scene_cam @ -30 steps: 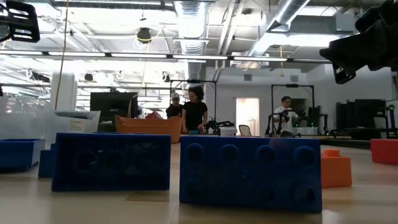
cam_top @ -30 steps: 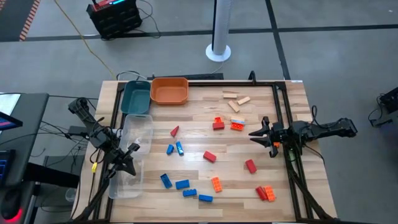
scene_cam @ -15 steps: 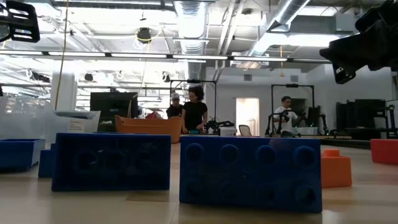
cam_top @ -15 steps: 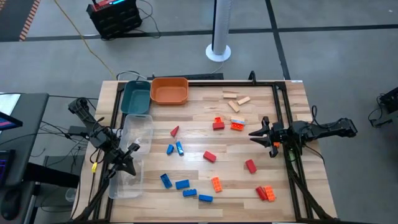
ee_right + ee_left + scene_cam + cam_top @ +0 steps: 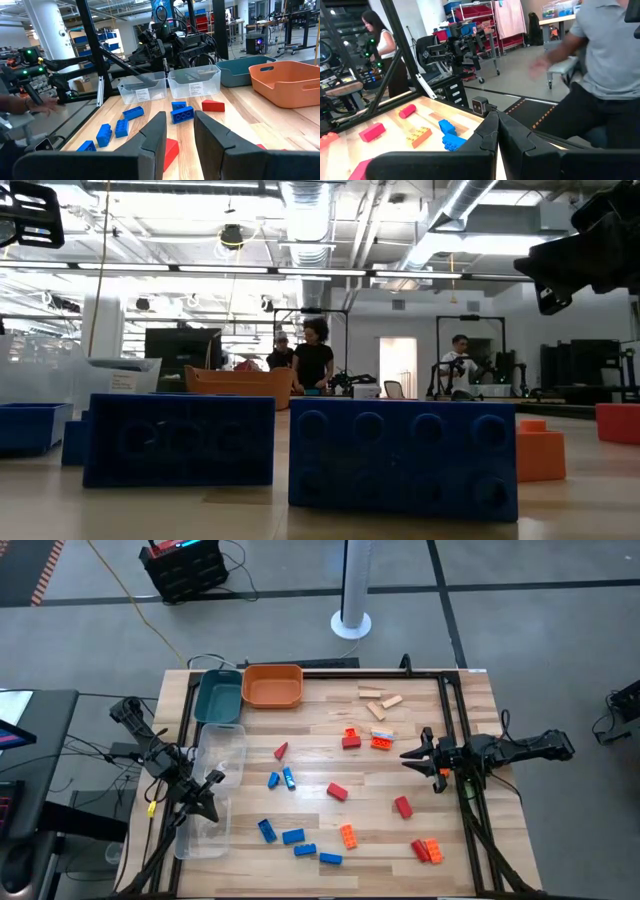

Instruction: Sort blocks

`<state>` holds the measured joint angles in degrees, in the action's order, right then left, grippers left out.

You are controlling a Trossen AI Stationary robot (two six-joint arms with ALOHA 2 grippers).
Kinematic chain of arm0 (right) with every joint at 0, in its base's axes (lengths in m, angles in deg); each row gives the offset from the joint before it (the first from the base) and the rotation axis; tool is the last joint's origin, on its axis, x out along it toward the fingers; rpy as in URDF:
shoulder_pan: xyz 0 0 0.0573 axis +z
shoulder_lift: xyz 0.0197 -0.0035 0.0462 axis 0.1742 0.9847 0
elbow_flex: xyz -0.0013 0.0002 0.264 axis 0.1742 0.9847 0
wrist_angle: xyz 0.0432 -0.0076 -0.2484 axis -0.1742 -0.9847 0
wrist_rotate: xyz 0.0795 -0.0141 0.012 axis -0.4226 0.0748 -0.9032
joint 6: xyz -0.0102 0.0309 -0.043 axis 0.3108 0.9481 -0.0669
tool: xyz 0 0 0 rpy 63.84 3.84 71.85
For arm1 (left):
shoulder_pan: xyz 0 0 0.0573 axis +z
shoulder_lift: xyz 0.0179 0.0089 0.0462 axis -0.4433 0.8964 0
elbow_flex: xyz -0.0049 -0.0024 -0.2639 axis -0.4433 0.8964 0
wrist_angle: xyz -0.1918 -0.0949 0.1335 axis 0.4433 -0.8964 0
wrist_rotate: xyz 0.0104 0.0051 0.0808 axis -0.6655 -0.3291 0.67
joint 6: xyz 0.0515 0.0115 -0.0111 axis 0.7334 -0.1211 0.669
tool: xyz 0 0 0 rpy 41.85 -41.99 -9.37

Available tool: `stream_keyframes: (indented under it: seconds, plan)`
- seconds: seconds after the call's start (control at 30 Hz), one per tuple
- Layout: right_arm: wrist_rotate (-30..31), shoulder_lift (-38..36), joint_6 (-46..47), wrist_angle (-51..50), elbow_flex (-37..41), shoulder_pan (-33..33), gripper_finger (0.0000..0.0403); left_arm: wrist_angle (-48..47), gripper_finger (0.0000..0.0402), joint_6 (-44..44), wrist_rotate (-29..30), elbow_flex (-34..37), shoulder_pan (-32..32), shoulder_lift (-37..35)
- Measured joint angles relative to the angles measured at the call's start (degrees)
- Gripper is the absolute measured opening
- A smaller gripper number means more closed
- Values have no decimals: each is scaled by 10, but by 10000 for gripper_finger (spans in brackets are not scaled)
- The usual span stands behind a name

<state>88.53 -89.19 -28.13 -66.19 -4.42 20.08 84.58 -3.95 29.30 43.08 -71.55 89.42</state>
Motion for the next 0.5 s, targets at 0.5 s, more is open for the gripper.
stream_keyframes:
  seconds: [0.5]
  plan:
    - [0,0,0,0,0,0,108,0,4,6,0,0,0,0]
